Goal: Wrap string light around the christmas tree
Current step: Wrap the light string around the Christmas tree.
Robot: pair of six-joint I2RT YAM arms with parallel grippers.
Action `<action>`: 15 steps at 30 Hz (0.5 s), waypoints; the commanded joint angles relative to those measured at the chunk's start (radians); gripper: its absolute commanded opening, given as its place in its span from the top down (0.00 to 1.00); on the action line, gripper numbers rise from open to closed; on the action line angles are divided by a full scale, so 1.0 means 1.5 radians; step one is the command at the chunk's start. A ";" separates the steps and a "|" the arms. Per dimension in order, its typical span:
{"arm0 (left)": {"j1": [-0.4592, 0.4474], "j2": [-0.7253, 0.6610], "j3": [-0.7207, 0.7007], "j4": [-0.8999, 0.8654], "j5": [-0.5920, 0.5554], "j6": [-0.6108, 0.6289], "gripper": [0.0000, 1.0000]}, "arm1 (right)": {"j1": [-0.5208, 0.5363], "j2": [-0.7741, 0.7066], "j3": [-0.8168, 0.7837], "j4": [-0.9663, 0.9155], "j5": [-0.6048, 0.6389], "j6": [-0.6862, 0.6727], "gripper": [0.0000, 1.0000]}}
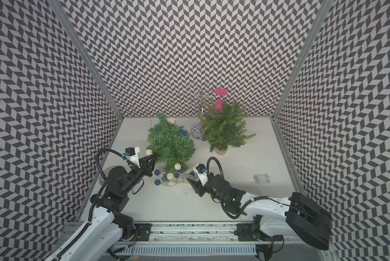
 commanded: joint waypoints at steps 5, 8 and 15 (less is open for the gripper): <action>0.011 0.018 0.007 0.025 0.047 -0.010 0.85 | 0.064 0.113 0.046 0.089 -0.013 -0.037 0.32; 0.011 0.024 -0.004 0.044 0.058 -0.013 0.85 | 0.077 0.198 0.066 0.145 -0.006 -0.034 0.33; 0.011 0.013 -0.006 0.037 0.056 -0.009 0.85 | 0.082 0.341 0.136 0.186 0.023 -0.056 0.33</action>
